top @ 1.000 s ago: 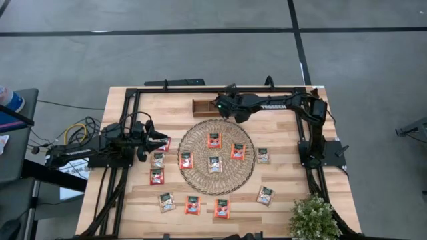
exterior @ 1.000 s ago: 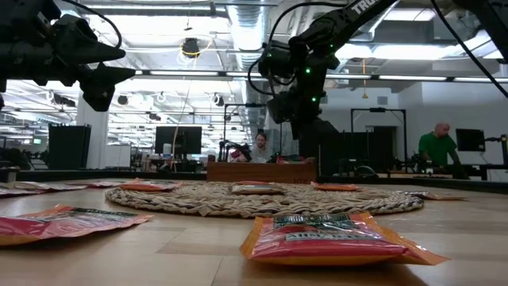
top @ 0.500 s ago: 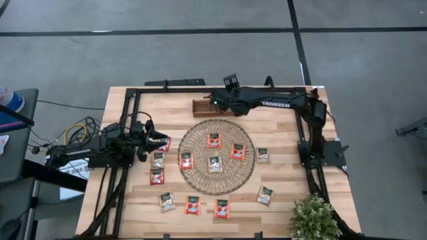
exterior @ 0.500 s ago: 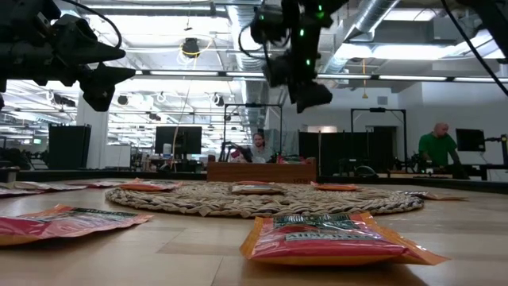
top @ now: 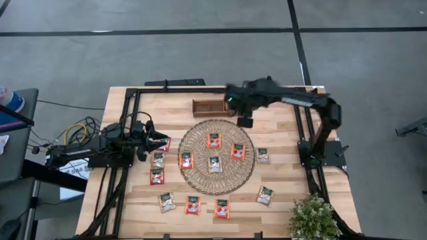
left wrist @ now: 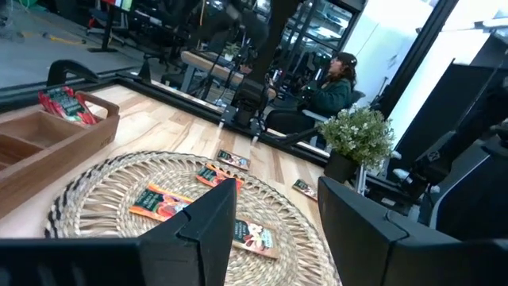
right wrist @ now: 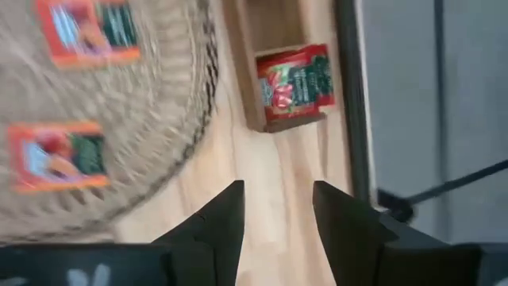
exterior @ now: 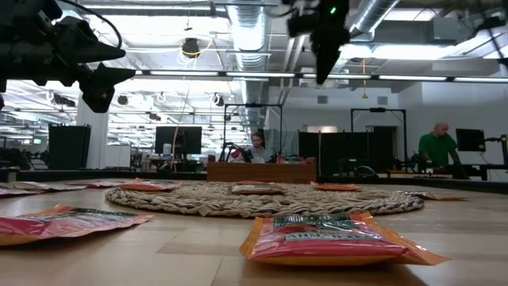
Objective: Pick & Place Tea
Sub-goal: Put the red tea bag into the right section of the wooden organizer
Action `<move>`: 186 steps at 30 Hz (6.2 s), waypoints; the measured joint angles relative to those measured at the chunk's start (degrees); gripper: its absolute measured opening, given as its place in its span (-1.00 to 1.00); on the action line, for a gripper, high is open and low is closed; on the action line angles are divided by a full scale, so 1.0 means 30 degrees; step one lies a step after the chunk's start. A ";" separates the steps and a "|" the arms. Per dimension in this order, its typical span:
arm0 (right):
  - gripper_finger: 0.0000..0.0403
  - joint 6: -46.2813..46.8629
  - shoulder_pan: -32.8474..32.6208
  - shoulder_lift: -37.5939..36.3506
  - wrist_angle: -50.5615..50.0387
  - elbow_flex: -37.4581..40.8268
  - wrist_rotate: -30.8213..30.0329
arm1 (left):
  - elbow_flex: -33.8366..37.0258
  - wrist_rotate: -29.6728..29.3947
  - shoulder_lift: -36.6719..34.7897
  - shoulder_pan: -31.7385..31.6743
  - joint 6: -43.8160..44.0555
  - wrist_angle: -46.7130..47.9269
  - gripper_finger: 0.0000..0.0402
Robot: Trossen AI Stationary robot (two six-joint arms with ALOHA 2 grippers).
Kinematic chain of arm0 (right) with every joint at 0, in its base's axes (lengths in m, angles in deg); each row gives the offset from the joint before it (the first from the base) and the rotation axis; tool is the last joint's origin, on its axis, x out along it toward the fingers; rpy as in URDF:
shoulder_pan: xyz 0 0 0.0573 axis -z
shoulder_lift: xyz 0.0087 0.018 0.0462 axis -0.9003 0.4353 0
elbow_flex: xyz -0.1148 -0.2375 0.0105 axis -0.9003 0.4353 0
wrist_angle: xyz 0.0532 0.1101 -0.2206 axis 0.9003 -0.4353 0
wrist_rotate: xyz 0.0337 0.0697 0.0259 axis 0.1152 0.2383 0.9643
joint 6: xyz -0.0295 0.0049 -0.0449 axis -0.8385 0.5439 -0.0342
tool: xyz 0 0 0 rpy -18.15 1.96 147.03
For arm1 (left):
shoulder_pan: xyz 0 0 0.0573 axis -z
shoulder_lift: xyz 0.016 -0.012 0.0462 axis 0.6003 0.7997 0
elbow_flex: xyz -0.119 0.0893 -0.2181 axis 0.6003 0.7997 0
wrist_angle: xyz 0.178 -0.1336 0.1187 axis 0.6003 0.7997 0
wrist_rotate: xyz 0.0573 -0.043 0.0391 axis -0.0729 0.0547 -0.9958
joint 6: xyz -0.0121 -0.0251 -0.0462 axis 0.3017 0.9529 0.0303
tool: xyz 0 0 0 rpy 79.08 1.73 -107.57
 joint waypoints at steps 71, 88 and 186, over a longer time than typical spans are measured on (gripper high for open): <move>-0.32 0.8126 -0.7509 -3.3361 1.8385 2.6488 -0.1821 | -1.0815 -0.4579 1.4222 0.0036 -0.1258 0.8276 -0.15; -0.33 0.6797 -0.7515 -3.3361 1.8998 2.6483 -0.1311 | -1.3692 -0.5609 2.3762 0.0036 -0.5598 1.5273 -0.15; -0.31 0.7819 -0.7515 -3.3355 1.9048 2.6484 -0.1290 | -1.2337 -0.3779 2.8276 -0.5894 -1.8259 1.3427 -0.86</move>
